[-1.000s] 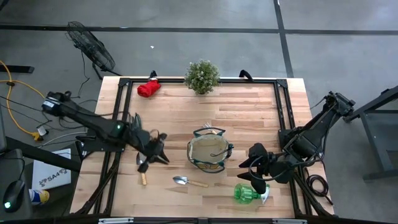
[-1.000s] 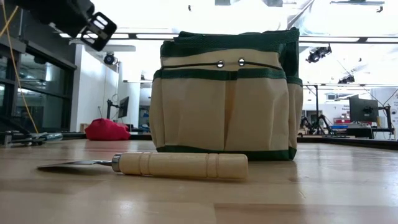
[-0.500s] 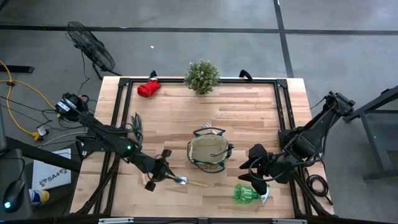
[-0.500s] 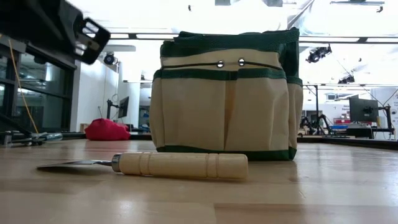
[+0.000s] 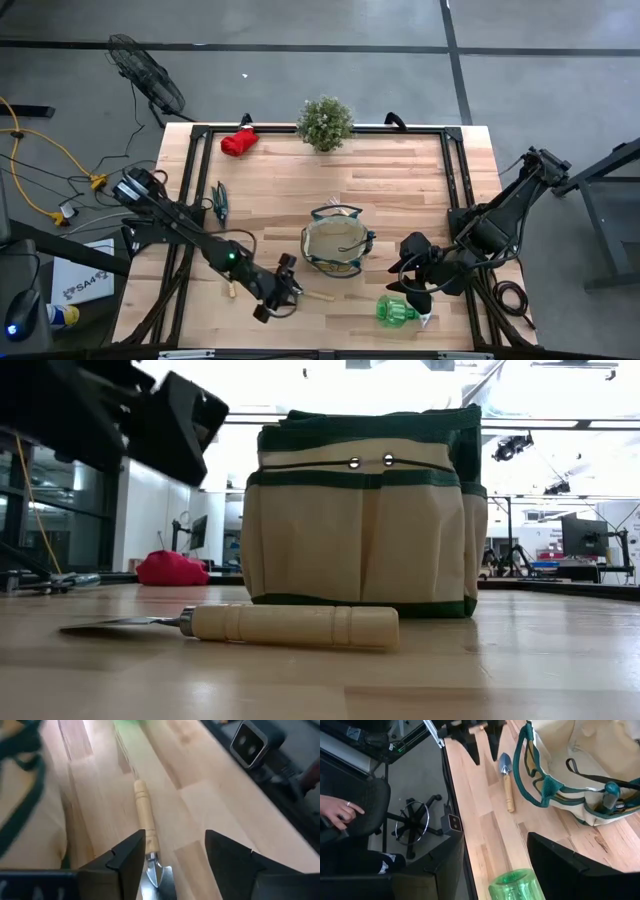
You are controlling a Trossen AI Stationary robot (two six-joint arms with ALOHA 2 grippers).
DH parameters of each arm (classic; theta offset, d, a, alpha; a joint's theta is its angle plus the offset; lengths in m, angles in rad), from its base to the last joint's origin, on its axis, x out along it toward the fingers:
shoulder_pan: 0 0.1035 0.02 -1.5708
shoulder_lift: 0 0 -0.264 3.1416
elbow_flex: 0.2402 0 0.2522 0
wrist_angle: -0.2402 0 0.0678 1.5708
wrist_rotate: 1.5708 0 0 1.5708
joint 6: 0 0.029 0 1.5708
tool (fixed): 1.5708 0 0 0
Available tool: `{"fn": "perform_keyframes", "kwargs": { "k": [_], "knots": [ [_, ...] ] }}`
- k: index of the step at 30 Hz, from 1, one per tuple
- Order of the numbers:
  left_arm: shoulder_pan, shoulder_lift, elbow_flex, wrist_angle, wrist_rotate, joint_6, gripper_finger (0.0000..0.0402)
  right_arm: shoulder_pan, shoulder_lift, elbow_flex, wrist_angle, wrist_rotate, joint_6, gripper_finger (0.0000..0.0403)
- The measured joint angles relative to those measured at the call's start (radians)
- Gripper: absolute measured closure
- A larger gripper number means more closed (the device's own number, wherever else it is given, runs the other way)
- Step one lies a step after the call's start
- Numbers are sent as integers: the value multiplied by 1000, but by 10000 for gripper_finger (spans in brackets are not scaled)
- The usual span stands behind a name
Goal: Pick & Place Garden tools in Gardening bag
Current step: Put the right brown trowel into the brown gardening bag
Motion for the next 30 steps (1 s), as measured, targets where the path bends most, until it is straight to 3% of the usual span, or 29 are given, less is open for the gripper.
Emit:
{"fn": "perform_keyframes", "kwargs": {
  "k": [5, 11, 25, 30],
  "knots": [
    [0, 92, 48, -7, -5, 0, 194, 0, 0, 0, -1, 0, 0, 192],
    [0, 130, 60, -44, -91, -5, 194, 0, 0, 0, -1, 6, 1, 192],
    [62, 175, 60, -56, -56, -11, 194, 0, 0, 0, 0, 6, 1, 192],
    [60, 198, 61, -39, 4, -12, 194, 0, 0, 0, 1, 6, 1, 192]
  ]
}}
